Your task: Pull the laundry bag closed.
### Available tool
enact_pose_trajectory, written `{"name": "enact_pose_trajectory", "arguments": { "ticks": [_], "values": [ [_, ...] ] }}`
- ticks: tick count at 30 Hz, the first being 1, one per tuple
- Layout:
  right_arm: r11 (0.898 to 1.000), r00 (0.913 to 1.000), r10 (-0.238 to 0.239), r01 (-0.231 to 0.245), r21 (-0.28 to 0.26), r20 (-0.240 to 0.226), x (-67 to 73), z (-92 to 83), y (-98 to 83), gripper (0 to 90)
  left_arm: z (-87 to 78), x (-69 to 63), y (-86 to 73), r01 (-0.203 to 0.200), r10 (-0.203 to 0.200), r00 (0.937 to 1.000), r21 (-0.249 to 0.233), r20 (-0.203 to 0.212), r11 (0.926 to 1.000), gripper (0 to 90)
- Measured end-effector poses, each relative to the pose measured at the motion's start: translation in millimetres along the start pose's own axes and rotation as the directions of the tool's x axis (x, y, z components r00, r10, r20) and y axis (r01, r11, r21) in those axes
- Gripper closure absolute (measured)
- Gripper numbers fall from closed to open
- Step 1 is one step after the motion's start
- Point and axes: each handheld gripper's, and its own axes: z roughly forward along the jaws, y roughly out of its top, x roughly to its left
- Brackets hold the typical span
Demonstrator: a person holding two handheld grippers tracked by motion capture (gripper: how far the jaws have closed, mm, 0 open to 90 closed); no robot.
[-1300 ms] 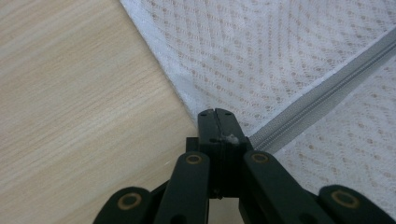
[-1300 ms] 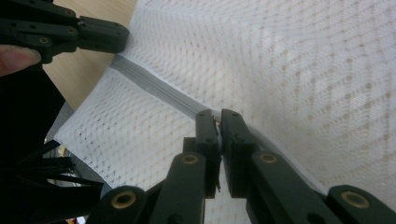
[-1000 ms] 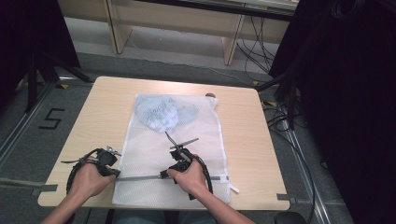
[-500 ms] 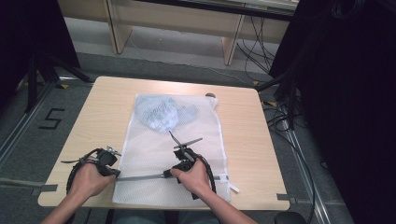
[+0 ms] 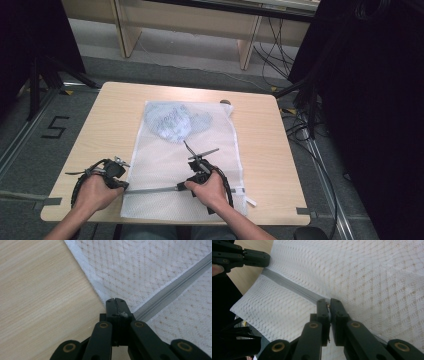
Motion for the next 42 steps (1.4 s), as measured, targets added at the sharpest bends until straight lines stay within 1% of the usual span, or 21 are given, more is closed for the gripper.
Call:
{"name": "enact_pose_trajectory", "arguments": {
  "ticks": [1,5,6,7,8,11,12,14,16,19,21,22,23,24,27,28,34,35,37,41,42],
  "values": [
    [0.999,0.9993,0.035,-0.035,0.024,-0.014,1.9,-1.1,1.0,87.0,0.0,0.0,0.0,0.000,0.000,1.0000,0.000,0.000,1.0000,90.0],
    [0.999,0.9994,0.034,-0.034,0.015,0.005,1.3,-1.1,0.3,87.0,-0.3,0.2,0.1,-0.006,0.006,1.0000,0.005,-0.001,1.0000,90.0],
    [1.000,0.9998,0.021,-0.021,0.011,0.004,0.4,-1.6,0.1,87.0,-0.1,-0.1,0.1,-0.001,0.001,1.0000,0.001,-0.001,1.0000,90.0],
    [0.999,0.9993,0.038,-0.038,0.005,0.000,1.1,-2.5,-0.5,87.0,-0.1,0.1,0.1,0.000,0.000,1.0000,0.001,0.000,1.0000,90.0],
    [0.999,0.9992,0.040,-0.040,0.006,-0.001,1.3,-2.9,-0.8,87.0,0.0,0.7,0.4,0.002,-0.002,1.0000,0.007,0.007,1.0000,90.0],
    [0.999,0.9995,0.032,-0.032,0.006,-0.002,-0.1,-4.1,-1.0,86.9,-0.1,-0.2,0.5,0.000,0.000,1.0000,0.004,-0.003,1.0000,90.0],
    [0.999,0.9991,0.043,-0.043,0.010,-0.002,0.7,-4.4,-1.0,87.0,-0.1,-0.1,0.8,-0.002,0.002,1.0000,0.006,-0.002,1.0000,90.0],
    [1.000,0.9999,0.014,-0.013,0.007,-0.011,-2.4,-4.0,-0.5,87.0,-0.1,-0.2,1.2,-0.005,0.005,1.0000,0.007,-0.006,1.0000,90.0],
    [0.999,0.9994,0.034,-0.034,0.012,-0.007,-1.2,-4.5,-0.7,87.0,0.0,-0.7,1.1,-0.009,0.009,0.9999,0.009,-0.007,0.9999,90.0],
    [0.999,0.9995,0.033,-0.033,0.008,-0.001,-1.5,-4.7,-0.6,86.9,0.2,-0.6,1.2,-0.006,0.006,1.0000,0.007,-0.006,1.0000,90.0],
    [0.999,0.9992,0.036,-0.036,0.008,-0.015,-0.6,-4.9,-1.0,87.0,-0.1,-0.6,1.2,-0.006,0.006,0.9999,0.009,-0.009,0.9999,90.0],
    [1.000,1.0000,0.001,-0.001,0.007,0.006,-3.7,-3.7,-2.1,86.9,-0.1,-0.4,1.3,-0.009,0.009,0.9999,0.010,-0.006,0.9999,90.0],
    [1.000,0.9995,0.027,-0.027,0.008,-0.014,-1.5,-5.0,-1.6,87.0,-0.1,-0.3,1.1,-0.007,0.007,1.0000,0.008,-0.005,0.9999,90.0],
    [0.999,0.9994,0.032,-0.032,0.006,-0.016,-0.2,-5.4,-2.1,87.0,-0.2,-0.2,1.0,-0.008,0.009,0.9999,0.008,-0.006,0.9999,90.0],
    [1.000,0.9998,0.005,-0.005,0.004,-0.018,-2.6,-6.0,-2.1,87.0,-1.1,-0.3,1.1,-0.010,0.011,0.9999,0.016,-0.010,0.9998,90.0],
    [0.999,0.9993,0.033,-0.033,0.011,-0.018,-1.3,-7.2,-2.1,86.9,-0.2,-0.2,0.4,-0.005,0.005,1.0000,0.003,-0.005,1.0000,90.0],
    [0.999,0.9992,0.040,-0.040,0.007,-0.006,-1.1,-7.7,-1.9,87.0,-0.3,0.0,0.4,-0.005,0.005,1.0000,0.003,-0.004,1.0000,90.0],
    [0.999,0.9989,0.045,-0.045,0.003,0.010,-1.2,-7.2,-2.0,86.9,-0.3,0.2,0.4,-0.002,0.002,1.0000,0.004,-0.001,1.0000,90.0],
    [0.999,0.9994,0.033,-0.033,0.002,0.009,-2.2,-7.5,-2.2,87.0,0.0,0.5,0.2,0.002,-0.002,1.0000,0.002,0.004,1.0000,90.0],
    [0.999,0.9990,0.045,-0.045,0.002,-0.005,-2.8,-10.7,-3.7,86.9,-0.2,0.1,-0.1,0.003,-0.003,1.0000,-0.001,0.000,1.0000,90.0],
    [1.000,0.9999,0.010,-0.010,-0.006,-0.006,-5.2,-10.4,-3.7,86.9,-0.2,0.0,0.0,0.002,-0.002,1.0000,0.000,-0.001,1.0000,90.0]
  ]
}}
